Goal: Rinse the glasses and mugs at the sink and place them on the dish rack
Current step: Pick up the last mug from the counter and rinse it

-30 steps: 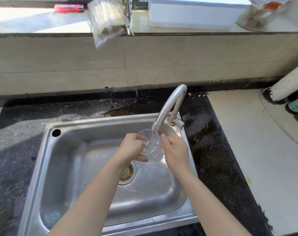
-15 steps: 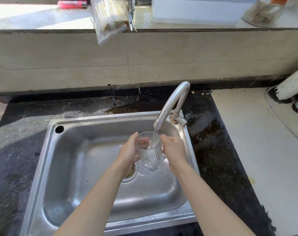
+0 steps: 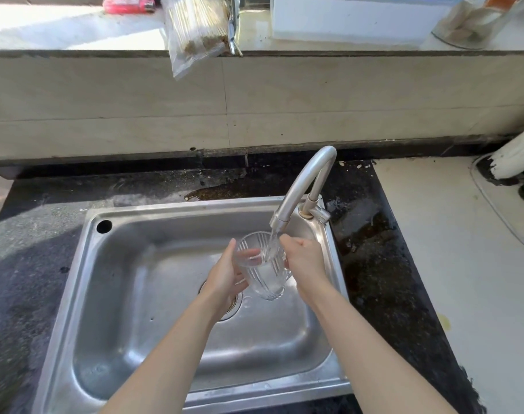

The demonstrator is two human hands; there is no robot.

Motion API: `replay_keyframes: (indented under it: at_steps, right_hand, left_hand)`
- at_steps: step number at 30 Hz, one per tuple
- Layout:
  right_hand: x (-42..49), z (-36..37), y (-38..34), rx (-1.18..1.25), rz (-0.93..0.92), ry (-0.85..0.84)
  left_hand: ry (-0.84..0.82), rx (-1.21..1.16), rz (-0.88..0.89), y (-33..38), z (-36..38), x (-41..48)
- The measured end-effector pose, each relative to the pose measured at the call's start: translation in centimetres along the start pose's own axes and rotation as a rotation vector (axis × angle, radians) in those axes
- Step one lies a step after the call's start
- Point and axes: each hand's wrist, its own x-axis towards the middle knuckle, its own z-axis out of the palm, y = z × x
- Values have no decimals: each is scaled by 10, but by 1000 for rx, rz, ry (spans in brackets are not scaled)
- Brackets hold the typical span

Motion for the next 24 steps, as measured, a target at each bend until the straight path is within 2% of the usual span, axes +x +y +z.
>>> replay_keyframes:
  at_steps: [3,6,11,16,18,20,22,24]
  right_hand:
    - [5,-2,2,13,19,68]
    - [2,2,3,0,12,-27]
    - [7,-1,-2,165,202,88]
    - [4,-5,-3,93,303,-60]
    - [7,-9,-3,-13,260,-118]
    - [10,-16,-3,-273,128,-124]
    - [13,-28,-6,-550,-50,-59]
    - [19,-41,-13,-697,-224,75]
  left_hand:
    - [-21,-11,8,-2,3,2]
    - [-6,-43,18,-5,4,4]
    - [-69,-40,63,-5,8,3]
    - [-151,94,178,-17,12,5]
    - [-138,87,198,-20,15,9]
    - [-93,62,170,-21,22,12]
    - [-33,0,106,-18,30,12]
    - [8,-91,26,-12,37,9]
